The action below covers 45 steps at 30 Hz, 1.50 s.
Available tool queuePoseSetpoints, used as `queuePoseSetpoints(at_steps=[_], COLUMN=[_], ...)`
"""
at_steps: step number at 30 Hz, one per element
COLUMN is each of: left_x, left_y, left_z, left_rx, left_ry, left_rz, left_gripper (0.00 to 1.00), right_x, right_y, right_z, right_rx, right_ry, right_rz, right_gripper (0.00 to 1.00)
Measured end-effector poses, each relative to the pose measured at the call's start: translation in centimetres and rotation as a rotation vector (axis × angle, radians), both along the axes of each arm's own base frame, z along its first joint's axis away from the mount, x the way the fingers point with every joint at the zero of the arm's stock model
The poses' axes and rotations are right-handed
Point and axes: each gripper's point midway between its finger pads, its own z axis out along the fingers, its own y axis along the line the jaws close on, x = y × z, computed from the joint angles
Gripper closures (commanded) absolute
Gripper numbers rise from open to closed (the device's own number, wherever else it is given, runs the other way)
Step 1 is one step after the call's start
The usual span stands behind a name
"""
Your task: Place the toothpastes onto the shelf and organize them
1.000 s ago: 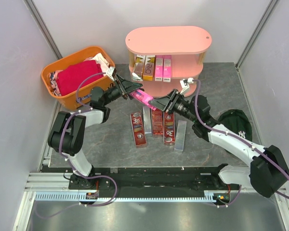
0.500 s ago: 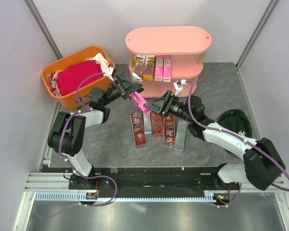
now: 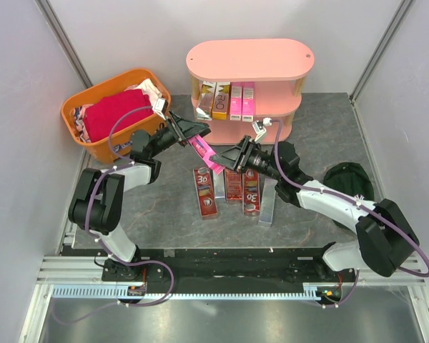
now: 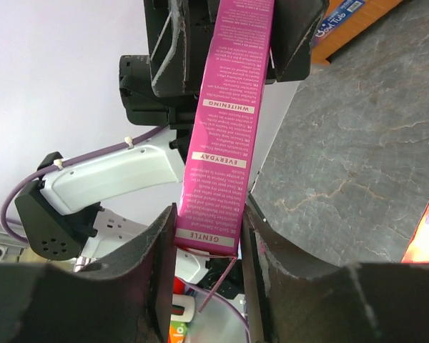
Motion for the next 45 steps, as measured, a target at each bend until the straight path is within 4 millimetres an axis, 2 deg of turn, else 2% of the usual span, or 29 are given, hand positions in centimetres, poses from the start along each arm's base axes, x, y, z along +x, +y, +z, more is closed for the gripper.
queuePoseSetpoints(at_steps=[1,3,4,5,8,11,18,23,33,38,45], left_x=[0.0,0.0,0.0,0.0,-0.1,-0.5,-1.1,-0.9,0.2,0.5,0.6], left_y=[0.1,0.2,0.2,0.2,0.3,0.2,0.4,1.3,2.9,3.5,3.6], left_z=[0.0,0.2,0.3,0.4,0.7,1.1,1.1,0.8,-0.9,-1.1,-1.1], left_rx=[0.001,0.002,0.004,0.006,0.014,0.034,0.144,0.232,0.318,0.325,0.326], left_ry=[-0.001,-0.005,-0.009,-0.014,-0.027,-0.037,-0.044,-0.048,-0.019,-0.012,-0.011], left_rz=[0.004,0.008,0.011,0.015,0.022,0.025,0.082,0.172,0.254,0.272,0.275], left_gripper=[0.57,0.45,0.37,0.24,0.11,0.04,0.00,0.00,0.00,0.00,0.00], right_x=[0.0,0.0,0.0,0.0,0.1,0.1,-0.1,0.1,2.9,4.5,6.5], right_y=[0.0,0.1,0.1,0.1,0.0,-0.2,-1.6,-3.7,-9.0,-12.5,-15.5], right_z=[0.0,0.1,0.1,0.1,0.1,-0.2,0.3,0.9,0.3,1.2,2.6], right_rx=[-0.002,-0.005,-0.007,-0.009,-0.021,-0.048,-0.096,-0.127,-0.203,-0.204,-0.211], right_ry=[-0.001,-0.005,-0.007,-0.010,-0.010,-0.008,-0.024,-0.035,-0.010,-0.028,-0.050], right_rz=[0.001,0.002,0.002,0.001,-0.007,-0.024,-0.082,-0.140,-0.317,-0.416,-0.511], right_gripper=[0.85,0.89,0.90,0.92,0.96,0.98,1.00,1.00,1.00,1.00,1.00])
